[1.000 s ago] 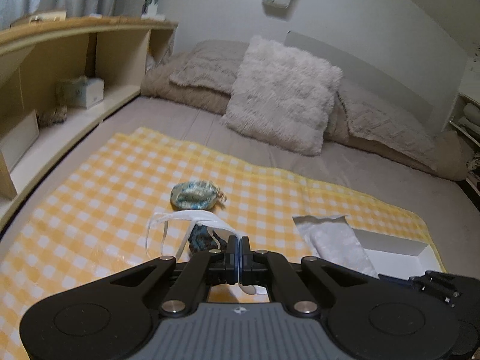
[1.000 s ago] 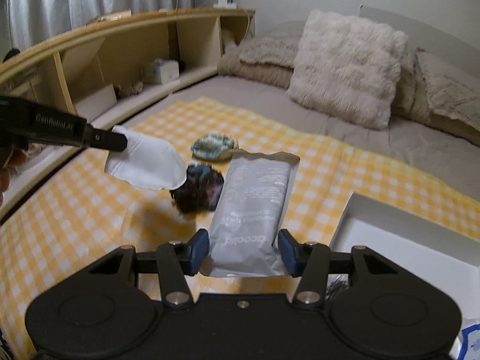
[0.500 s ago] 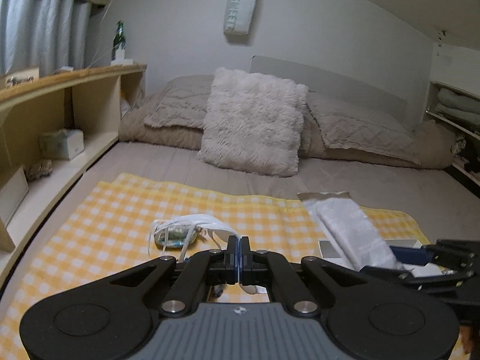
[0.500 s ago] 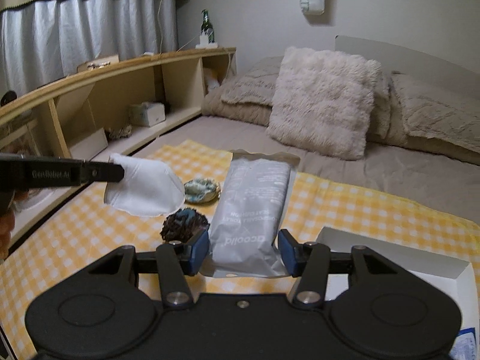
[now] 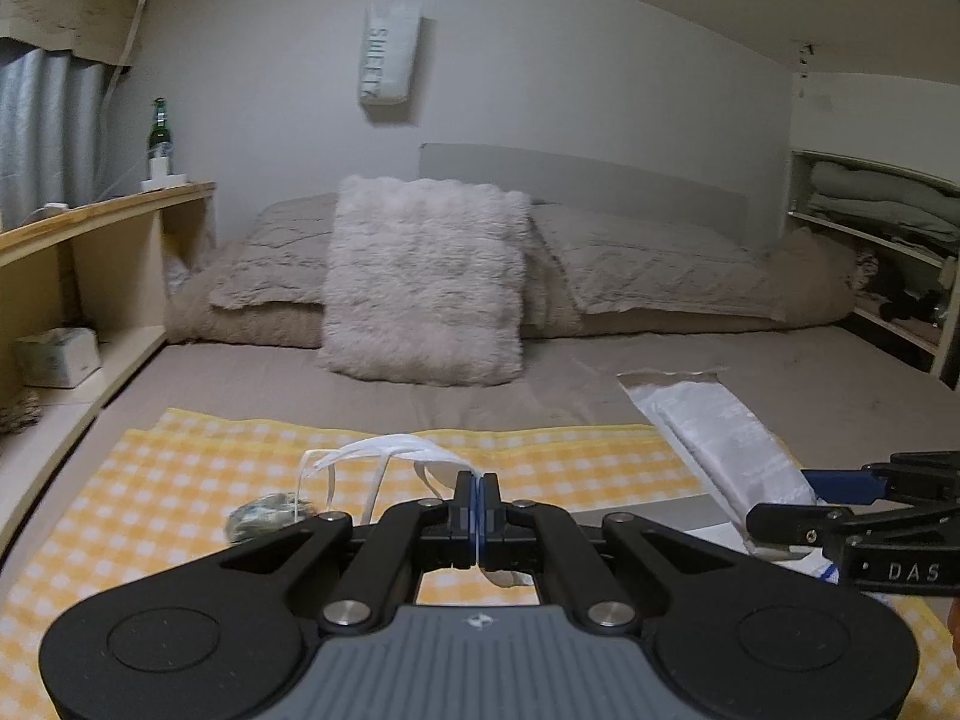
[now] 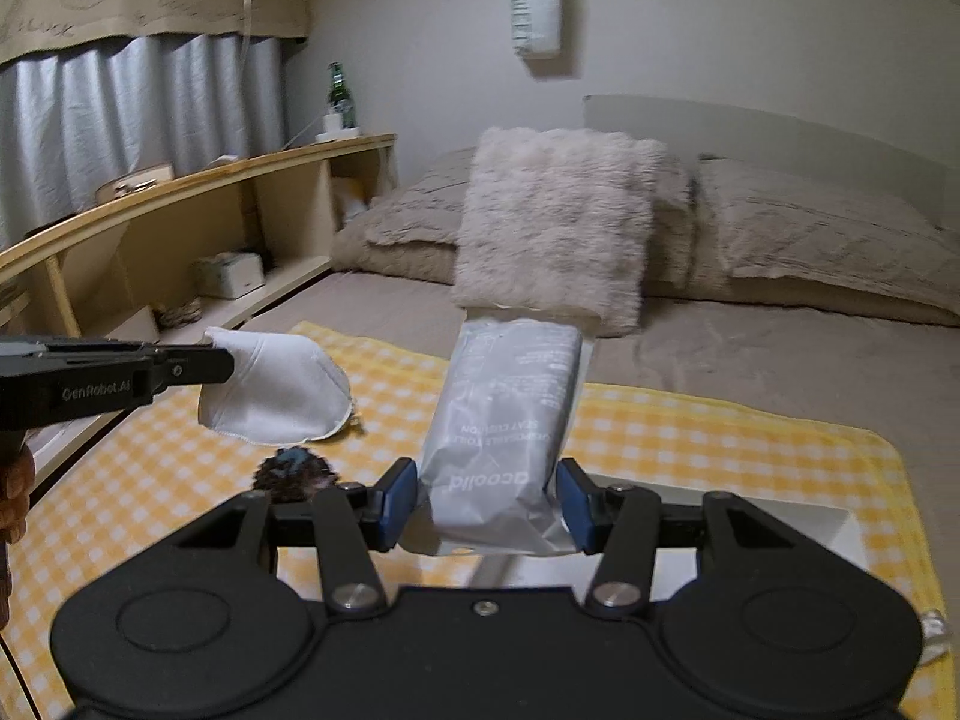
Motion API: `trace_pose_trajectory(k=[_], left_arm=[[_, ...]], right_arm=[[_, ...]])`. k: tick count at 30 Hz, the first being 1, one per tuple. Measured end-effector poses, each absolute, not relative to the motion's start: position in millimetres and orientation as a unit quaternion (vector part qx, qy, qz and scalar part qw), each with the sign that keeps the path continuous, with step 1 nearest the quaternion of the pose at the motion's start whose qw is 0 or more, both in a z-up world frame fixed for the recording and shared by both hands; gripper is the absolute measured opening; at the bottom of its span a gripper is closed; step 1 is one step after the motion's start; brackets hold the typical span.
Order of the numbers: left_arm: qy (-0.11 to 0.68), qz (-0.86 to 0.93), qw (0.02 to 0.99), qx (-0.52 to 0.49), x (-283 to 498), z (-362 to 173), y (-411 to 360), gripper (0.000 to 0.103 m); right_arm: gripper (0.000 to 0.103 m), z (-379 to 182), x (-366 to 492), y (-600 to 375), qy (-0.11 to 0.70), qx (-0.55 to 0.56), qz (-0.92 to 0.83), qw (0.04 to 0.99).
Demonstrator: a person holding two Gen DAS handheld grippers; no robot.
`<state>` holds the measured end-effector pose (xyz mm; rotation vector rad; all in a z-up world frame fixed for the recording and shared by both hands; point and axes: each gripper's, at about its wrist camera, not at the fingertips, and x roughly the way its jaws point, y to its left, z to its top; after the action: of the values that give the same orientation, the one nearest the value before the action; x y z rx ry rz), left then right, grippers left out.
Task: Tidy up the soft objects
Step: 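Carry the grey packet with the right tool while the left carries the mask to the tray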
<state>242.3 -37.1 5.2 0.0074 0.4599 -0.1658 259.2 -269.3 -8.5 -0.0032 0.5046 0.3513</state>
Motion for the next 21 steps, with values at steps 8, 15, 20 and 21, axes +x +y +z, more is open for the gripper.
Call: trace_pose_trajectory(k=[8, 15, 20, 21], left_arm=[[0.230, -0.125, 0.965, -0.005, 255, -3, -78, 0.000], [0.241, -0.168, 0.956, -0.014, 271, -16, -121, 0.000], [0.248, -0.197, 0.948, -0.027, 287, -30, -147, 0.000], [0.248, -0.202, 0.947, -0.031, 290, -33, -152, 0.000]], right_arm=[[0.052, -9, 259, -318, 0.246, 0.018, 0.127, 0.961], [0.052, -22, 262, -350, 0.258, 0.021, 0.094, 0.961], [0.052, -30, 264, -371, 0.266, 0.024, 0.075, 0.961], [0.052, -32, 264, -375, 0.267, 0.025, 0.071, 0.961]])
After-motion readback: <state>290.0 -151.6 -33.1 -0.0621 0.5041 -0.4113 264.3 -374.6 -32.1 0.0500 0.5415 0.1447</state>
